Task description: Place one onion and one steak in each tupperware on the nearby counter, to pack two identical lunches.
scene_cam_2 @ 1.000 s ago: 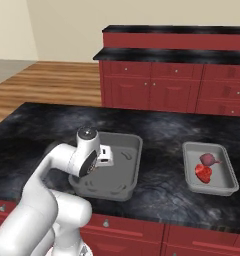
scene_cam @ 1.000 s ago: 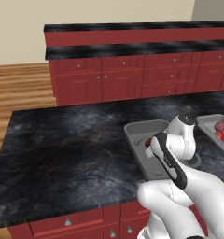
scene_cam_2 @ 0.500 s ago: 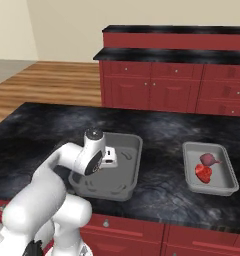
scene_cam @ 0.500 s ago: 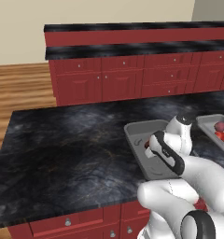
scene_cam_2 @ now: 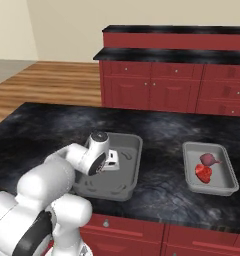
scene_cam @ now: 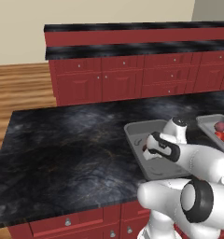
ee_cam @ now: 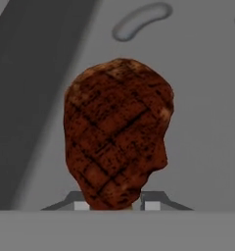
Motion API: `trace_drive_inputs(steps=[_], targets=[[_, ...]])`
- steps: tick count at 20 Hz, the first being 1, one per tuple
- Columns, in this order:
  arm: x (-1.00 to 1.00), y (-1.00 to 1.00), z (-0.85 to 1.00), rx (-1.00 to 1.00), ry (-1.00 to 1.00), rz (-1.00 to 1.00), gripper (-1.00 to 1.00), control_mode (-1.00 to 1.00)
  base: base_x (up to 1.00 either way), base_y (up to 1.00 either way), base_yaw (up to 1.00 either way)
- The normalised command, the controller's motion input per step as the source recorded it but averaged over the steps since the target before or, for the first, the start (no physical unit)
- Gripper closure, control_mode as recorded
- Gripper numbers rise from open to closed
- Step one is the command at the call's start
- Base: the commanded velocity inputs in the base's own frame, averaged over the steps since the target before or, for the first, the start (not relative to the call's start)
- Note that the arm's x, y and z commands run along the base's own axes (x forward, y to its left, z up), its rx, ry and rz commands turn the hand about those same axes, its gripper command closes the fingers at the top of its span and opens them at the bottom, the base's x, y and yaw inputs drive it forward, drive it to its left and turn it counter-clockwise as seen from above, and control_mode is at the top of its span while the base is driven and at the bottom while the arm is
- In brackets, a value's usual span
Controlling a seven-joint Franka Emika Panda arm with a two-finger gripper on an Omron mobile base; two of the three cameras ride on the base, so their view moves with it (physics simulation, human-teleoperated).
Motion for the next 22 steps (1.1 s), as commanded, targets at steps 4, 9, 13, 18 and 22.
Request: trace_drive_inputs(steps=[4,9,13,18,22], targets=[[-0.05,0.01,0.11,0.00,0.00,0.00,-1.00,-1.00,0.00,0.00,0.00],[-0.17,0.00,0.61,-0.01,-0.06,0.00,-1.00,-1.00,0.00,0.00,0.00],[-0.79,0.00,0.93,-0.04,-0.16,-0.02,-1.00,-1.00,0.00,0.00,0.00],[-1.00,0.00,0.59,-0.06,-0.26,-0.13,-1.00,-1.00,0.00,0.00,0.00],[-1.00,0.05,0.07,-0.18,-0.33,-0.13,-1.00,-1.00,0.00,0.00,0.00]])
